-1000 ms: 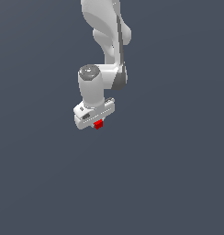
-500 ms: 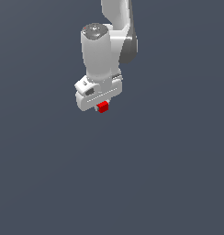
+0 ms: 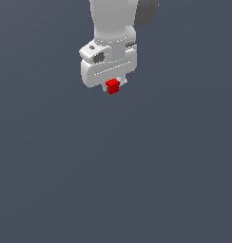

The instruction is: Pick up the red cube and move it to a goal position.

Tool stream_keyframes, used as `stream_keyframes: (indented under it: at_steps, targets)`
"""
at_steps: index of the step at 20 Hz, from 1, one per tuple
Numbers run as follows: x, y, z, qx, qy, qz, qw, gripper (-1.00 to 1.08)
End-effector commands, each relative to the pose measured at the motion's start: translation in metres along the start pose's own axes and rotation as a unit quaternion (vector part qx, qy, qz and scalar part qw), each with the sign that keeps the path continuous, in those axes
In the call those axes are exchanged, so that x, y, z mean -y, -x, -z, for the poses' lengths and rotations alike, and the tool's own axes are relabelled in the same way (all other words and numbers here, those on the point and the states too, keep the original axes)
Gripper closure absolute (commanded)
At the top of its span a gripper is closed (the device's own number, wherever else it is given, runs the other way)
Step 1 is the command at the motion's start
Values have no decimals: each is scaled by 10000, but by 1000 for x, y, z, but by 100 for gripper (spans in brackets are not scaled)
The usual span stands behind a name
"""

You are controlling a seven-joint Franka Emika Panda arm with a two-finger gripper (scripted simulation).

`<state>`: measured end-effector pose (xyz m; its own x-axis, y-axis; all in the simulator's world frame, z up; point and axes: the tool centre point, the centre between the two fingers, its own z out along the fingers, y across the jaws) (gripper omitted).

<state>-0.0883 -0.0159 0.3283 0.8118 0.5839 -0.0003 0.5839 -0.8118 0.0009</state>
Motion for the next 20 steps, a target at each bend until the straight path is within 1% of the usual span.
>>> stream_keyframes:
  at_steps: [1, 5, 10, 15, 20]
  targets:
    - [8, -1, 25, 2, -2, -1, 10000, 108]
    - [17, -3, 58, 2, -2, -1, 10000, 108]
    - [24, -5, 88, 0, -3, -3, 10000, 108]
    - [28, -6, 104, -1, -4, -6, 10000, 108]
    - [28, -7, 106, -1, -4, -6, 10000, 108]
